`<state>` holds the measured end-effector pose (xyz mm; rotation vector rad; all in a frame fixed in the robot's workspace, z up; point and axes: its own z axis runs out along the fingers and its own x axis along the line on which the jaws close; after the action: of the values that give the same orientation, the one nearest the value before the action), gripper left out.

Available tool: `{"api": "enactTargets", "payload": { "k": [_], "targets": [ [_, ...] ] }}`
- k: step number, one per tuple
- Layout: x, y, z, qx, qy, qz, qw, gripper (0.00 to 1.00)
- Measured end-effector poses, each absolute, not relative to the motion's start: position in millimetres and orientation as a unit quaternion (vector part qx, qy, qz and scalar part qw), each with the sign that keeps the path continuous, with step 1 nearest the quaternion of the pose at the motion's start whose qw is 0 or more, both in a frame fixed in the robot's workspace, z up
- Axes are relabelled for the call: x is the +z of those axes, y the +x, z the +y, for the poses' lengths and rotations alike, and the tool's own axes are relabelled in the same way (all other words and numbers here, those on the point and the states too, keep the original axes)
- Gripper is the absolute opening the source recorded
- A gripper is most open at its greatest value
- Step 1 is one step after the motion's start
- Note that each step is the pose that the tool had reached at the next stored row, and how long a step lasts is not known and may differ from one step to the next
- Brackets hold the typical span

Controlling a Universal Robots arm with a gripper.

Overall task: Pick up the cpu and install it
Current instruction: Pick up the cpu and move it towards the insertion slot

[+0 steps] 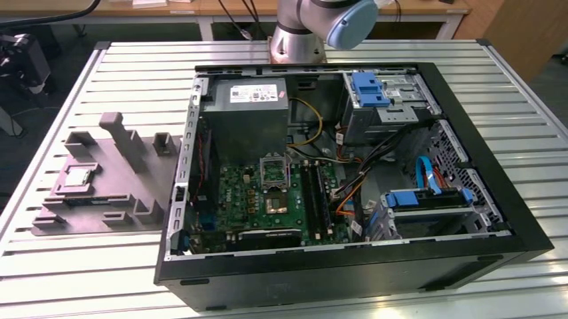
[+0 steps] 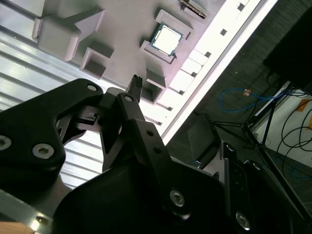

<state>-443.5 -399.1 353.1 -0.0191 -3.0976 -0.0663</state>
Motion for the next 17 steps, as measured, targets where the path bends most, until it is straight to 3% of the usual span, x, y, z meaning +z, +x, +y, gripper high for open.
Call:
{"api": "enactTargets", "payload": {
  "k": [17],
  "targets": [
    [348.3,-443.6,-399.1,-0.021,-0.006,-1.0,0.022,0.65]
  ]
}}
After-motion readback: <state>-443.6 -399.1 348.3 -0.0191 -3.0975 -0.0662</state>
